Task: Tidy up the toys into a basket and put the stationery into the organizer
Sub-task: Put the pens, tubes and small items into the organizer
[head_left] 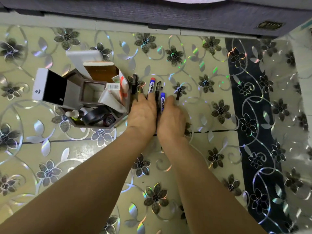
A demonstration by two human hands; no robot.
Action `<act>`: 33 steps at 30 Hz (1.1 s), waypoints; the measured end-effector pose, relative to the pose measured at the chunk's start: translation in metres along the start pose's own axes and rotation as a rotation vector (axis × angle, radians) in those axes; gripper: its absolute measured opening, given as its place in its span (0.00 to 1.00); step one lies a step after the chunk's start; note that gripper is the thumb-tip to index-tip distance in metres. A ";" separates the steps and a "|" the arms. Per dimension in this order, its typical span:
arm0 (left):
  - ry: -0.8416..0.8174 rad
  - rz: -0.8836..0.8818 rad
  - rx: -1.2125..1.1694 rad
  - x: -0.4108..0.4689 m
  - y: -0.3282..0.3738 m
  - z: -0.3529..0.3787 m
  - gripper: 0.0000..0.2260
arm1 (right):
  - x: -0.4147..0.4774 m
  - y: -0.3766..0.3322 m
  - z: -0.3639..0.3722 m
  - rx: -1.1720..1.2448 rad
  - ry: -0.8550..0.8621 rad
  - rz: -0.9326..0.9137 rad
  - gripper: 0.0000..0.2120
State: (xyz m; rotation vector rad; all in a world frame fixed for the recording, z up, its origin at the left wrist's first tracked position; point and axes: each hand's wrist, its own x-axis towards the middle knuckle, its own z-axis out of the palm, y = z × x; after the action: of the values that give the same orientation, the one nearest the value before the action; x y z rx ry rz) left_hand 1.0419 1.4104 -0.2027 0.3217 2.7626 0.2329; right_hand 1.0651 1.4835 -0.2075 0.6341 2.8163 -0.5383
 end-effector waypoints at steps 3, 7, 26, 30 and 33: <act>0.150 -0.060 -0.406 -0.018 -0.005 -0.017 0.26 | -0.008 -0.005 -0.016 0.194 0.081 0.097 0.19; 0.286 0.034 -0.753 -0.070 -0.006 -0.070 0.32 | -0.029 -0.022 -0.057 0.484 0.269 -0.061 0.10; 0.472 -0.300 -0.678 -0.056 -0.120 -0.090 0.10 | -0.040 -0.130 -0.064 0.598 0.208 -0.418 0.08; 0.503 -0.292 -0.727 -0.060 -0.118 -0.096 0.15 | -0.039 -0.130 -0.041 0.507 0.171 -0.462 0.06; 0.558 -0.230 -0.658 -0.063 -0.111 -0.102 0.20 | -0.041 -0.121 -0.039 0.595 0.179 -0.443 0.09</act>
State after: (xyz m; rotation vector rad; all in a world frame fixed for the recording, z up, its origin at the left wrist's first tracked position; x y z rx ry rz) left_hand 1.0417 1.2759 -0.1097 -0.2730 2.9827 1.2932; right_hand 1.0430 1.3816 -0.1236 0.1287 2.9615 -1.4990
